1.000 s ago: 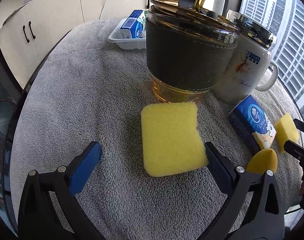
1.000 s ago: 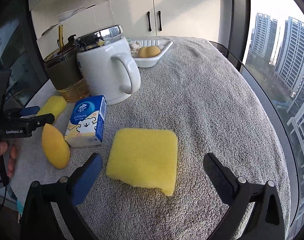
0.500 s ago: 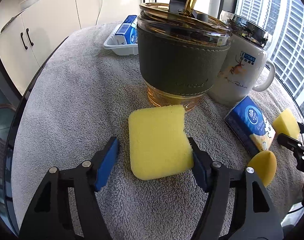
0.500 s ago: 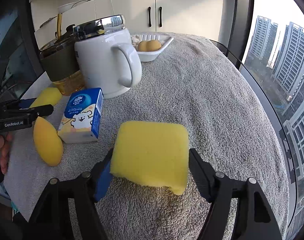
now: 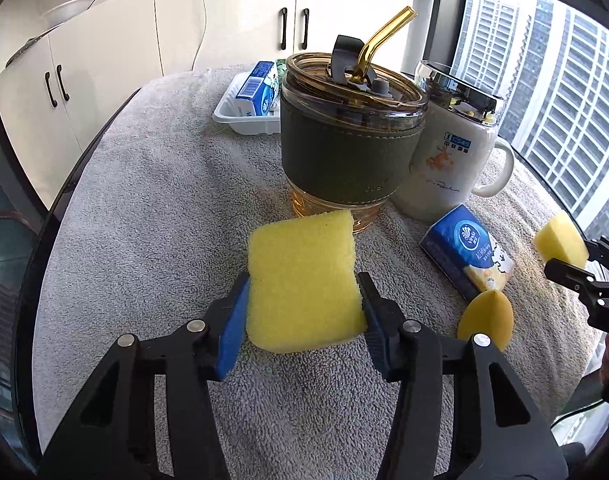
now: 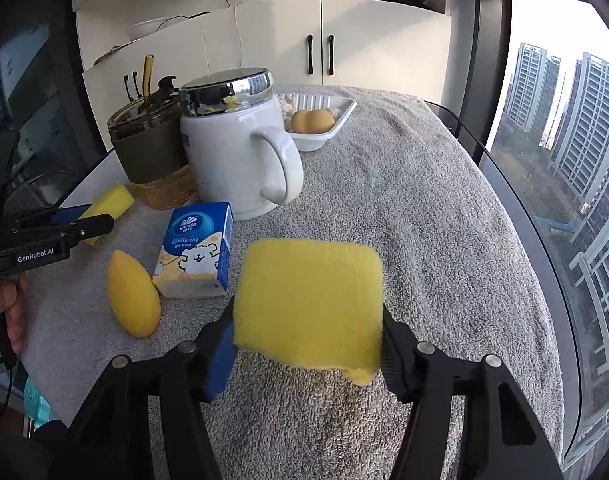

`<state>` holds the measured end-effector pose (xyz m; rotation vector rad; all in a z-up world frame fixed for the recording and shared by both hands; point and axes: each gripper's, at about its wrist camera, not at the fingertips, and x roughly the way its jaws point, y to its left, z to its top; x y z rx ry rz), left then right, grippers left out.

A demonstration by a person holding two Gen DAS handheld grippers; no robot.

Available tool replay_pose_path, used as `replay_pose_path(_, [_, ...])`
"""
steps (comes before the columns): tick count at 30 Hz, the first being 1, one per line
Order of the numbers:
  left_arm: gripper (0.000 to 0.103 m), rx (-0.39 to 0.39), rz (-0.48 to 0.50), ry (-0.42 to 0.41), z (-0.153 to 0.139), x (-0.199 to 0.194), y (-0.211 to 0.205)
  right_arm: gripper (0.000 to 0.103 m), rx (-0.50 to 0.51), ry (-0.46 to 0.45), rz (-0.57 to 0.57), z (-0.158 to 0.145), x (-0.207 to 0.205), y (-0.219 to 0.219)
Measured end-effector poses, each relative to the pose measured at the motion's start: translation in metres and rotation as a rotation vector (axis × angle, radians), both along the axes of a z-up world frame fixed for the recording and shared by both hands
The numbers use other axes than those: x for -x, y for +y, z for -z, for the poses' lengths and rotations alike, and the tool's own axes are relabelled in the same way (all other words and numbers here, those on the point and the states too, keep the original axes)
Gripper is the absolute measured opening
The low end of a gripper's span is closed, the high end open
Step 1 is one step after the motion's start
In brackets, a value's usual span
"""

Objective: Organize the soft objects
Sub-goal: 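Lift and carry both yellow sponge blocks over the white tray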

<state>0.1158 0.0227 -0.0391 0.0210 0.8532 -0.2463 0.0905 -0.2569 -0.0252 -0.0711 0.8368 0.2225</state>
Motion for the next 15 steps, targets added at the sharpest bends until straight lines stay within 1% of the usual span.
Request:
replay_pose_path(7, [0.048,0.023,-0.017,-0.013,-0.009,0.011,0.017,0.063,-0.004,-0.001,-0.004,-0.004,0.003,-0.001])
replay_pose_path(15, [0.048,0.027,-0.019,-0.012,-0.008,0.012,0.024,0.063,-0.005,-0.005,-0.012,-0.007,0.007,-0.002])
